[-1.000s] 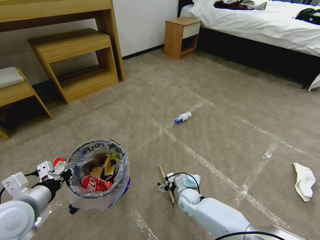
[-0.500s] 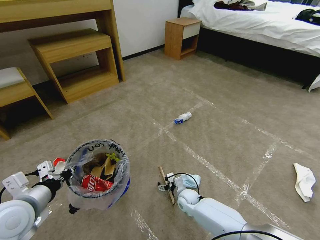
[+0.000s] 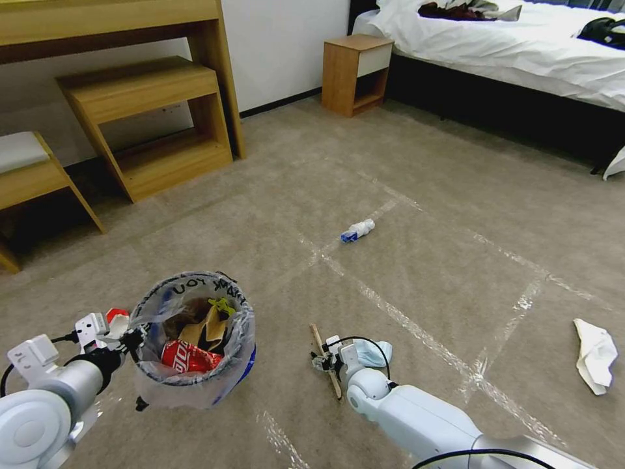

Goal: Pick up the trash bin and place the garbage on the floor into it.

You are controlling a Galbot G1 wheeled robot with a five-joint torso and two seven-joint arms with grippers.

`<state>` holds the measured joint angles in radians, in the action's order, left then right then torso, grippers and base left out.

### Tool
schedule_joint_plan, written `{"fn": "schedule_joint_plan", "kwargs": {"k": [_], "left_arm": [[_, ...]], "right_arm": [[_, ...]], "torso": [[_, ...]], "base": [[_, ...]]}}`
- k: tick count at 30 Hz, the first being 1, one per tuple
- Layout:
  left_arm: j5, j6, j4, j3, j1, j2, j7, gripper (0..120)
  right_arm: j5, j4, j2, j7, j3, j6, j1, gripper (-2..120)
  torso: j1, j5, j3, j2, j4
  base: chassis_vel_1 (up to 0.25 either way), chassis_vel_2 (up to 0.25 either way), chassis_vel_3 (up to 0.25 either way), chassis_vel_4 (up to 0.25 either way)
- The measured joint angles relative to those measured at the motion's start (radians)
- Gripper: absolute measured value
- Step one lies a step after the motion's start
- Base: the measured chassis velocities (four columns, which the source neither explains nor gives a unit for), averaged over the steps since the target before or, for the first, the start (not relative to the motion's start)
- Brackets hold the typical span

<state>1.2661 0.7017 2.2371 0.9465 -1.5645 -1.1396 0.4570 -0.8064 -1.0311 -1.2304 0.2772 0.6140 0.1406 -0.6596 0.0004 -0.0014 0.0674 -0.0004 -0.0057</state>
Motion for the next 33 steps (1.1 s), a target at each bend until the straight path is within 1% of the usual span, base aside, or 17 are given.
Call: {"fn": "schedule_joint_plan", "kwargs": {"k": [1, 3, 4, 5, 7, 8, 9, 10, 11, 12, 13, 14, 15, 18, 19, 20, 33], "left_arm": [[-0.001, -0.001, -0.001, -0.001, 0.002, 0.002, -0.001, 0], [-0.001, -0.001, -0.002, -0.002, 0.003, 0.003, -0.001, 0], [-0.001, -0.001, -0.002, -0.003, 0.005, 0.004, -0.001, 0], [-0.001, -0.001, -0.002, -0.003, 0.005, 0.004, -0.001, 0], [-0.001, -0.002, -0.001, -0.003, 0.005, 0.006, -0.001, 0], [-0.001, -0.002, -0.001, -0.003, 0.005, 0.006, -0.001, 0], [-0.001, -0.002, 0.0, -0.003, 0.005, 0.006, -0.001, 0], [-0.002, -0.003, 0.0, -0.004, 0.005, 0.006, -0.001, 0], [-0.003, -0.003, 0.0, -0.004, 0.005, 0.006, -0.001, 0], [-0.003, -0.003, 0.0, -0.004, 0.005, 0.006, -0.001, 0], [-0.004, -0.003, 0.0, -0.004, 0.005, 0.006, -0.001, 0], [-0.005, -0.004, 0.0, -0.004, 0.004, 0.006, -0.001, 0], [-0.005, -0.004, 0.0, -0.004, 0.004, 0.006, -0.001, 0], [-0.006, -0.006, 0.0, -0.004, 0.004, 0.008, -0.002, 0], [-0.006, -0.006, 0.0, -0.004, 0.004, 0.008, -0.002, 0], [-0.006, -0.007, 0.0, -0.004, 0.005, 0.009, -0.002, 0], [-0.008, -0.013, -0.033, -0.011, 0.023, 0.021, -0.003, 0]], "right_arm": [[-0.004, -0.01, 0.006, 0.004, -0.002, 0.0, 0.0, 61], [-0.007, -0.014, 0.009, 0.006, -0.003, 0.0, 0.0, 59], [-0.013, -0.022, 0.014, 0.014, -0.006, 0.001, 0.0, 54], [-0.013, -0.022, 0.014, 0.014, -0.006, 0.001, 0.0, 54], [-0.025, -0.042, 0.023, 0.028, -0.013, 0.002, 0.0, 44], [-0.025, -0.042, 0.023, 0.028, -0.013, 0.002, 0.0, 44], [-0.029, -0.052, 0.027, 0.033, -0.016, 0.002, 0.0, 39], [-0.035, -0.067, 0.03, 0.04, -0.021, 0.003, 0.0, 32], [-0.042, -0.077, 0.03, 0.046, -0.023, 0.004, 0.001, 29], [-0.042, -0.077, 0.03, 0.046, -0.023, 0.004, 0.001, 29], [-0.045, -0.08, 0.03, 0.049, -0.024, 0.004, 0.001, 27], [-0.054, -0.091, 0.031, 0.055, -0.026, 0.005, 0.004, 22], [-0.054, -0.091, 0.031, 0.055, -0.026, 0.005, 0.004, 22], [-0.076, -0.117, 0.033, 0.071, -0.029, 0.007, 0.013, 6], [-0.076, -0.117, 0.033, 0.071, -0.029, 0.007, 0.013, 6], [-0.089, -0.133, 0.036, 0.08, -0.029, 0.007, 0.019, 0], [-0.138, -0.161, 0.036, 0.095, -0.055, 0.007, 0.068, 0]], "torso": [[0.0, -0.0003, 0.0, 0.0, -0.0003], [0.0, -0.0004, 0.0, 0.0, -0.0004], [0.0, -0.0004, 0.0, 0.0, -0.0007], [0.0, -0.0004, 0.0, 0.0, -0.0007], [0.0, -0.001, 0.0, 0.0, -0.0011], [0.0, -0.001, 0.0, 0.0, -0.0011], [0.0, -0.0011, 0.0, 0.0, -0.0012], [0.0, -0.0009, 0.0, 0.0, -0.0012], [0.0, -0.0008, 0.0, 0.0, -0.0012], [0.0, -0.0008, 0.0, 0.0, -0.0012], [0.0, -0.0008, 0.0, 0.0, -0.0011], [0.0, -0.0008, 0.0, 0.0, -0.0007], [0.0, -0.0008, 0.0, 0.0, -0.0007], [0.0, -0.0007, 0.0, 0.0, -0.0005], [0.0, -0.0007, 0.0, 0.0, -0.0005], [0.0, -0.0006, 0.0, 0.0, -0.0006], [0.0, -0.0006, 0.0, 0.0, -0.0004]], "base": [[0.0, 0.0, 0.0, 0.0], [0.0, 0.0, 0.0, 0.0], [0.0, 0.0, 0.0, 0.0], [0.0, 0.0, 0.0, 0.0], [0.0, 0.0, 0.0, 0.0], [0.0, 0.0, 0.0, 0.0], [0.0, 0.0, 0.0, 0.0], [0.0, 0.0, 0.0, 0.0], [0.0, 0.0, 0.0, 0.0], [0.0, 0.0, 0.0, 0.0], [0.0, 0.0, 0.0, 0.0], [0.0, 0.0, 0.0, 0.0], [0.0, 0.0, 0.0, 0.0], [0.0, 0.0, 0.0, 0.0], [0.0, 0.0, 0.0, 0.0], [0.0, 0.0, 0.0, 0.0], [0.0, 0.0, 0.0, 0.0]]}}
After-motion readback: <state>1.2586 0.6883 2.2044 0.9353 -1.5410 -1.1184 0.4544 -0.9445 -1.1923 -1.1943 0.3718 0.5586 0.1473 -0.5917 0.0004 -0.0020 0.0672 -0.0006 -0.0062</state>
